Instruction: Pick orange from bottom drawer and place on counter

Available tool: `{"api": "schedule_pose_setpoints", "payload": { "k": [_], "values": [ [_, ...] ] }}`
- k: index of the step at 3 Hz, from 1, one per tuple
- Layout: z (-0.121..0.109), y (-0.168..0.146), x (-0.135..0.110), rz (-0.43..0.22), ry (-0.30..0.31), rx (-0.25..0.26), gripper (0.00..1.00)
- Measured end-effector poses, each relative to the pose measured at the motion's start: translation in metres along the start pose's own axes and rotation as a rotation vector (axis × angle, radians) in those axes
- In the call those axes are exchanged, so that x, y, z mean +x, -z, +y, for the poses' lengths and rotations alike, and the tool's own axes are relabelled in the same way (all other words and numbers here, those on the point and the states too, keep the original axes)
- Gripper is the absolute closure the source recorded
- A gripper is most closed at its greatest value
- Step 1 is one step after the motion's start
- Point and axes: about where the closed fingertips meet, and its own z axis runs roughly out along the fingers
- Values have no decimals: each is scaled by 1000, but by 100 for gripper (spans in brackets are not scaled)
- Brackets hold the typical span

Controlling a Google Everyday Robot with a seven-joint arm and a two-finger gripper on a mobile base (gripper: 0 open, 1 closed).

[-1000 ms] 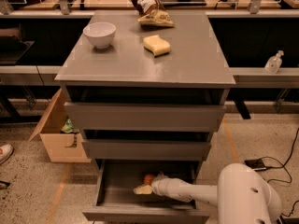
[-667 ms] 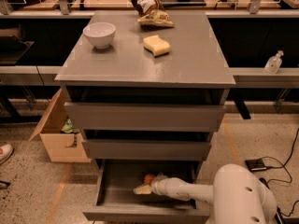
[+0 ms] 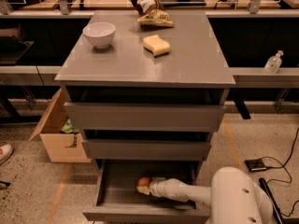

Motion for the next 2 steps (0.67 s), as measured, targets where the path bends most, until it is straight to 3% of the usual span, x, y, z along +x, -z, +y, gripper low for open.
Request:
{"api": "schedule_pose_setpoints", "payload": {
  "k": [1, 2],
  "values": [
    [4, 1, 5, -2, -15, -24, 64],
    [14, 19, 12, -39, -16, -93, 88]
  ]
}}
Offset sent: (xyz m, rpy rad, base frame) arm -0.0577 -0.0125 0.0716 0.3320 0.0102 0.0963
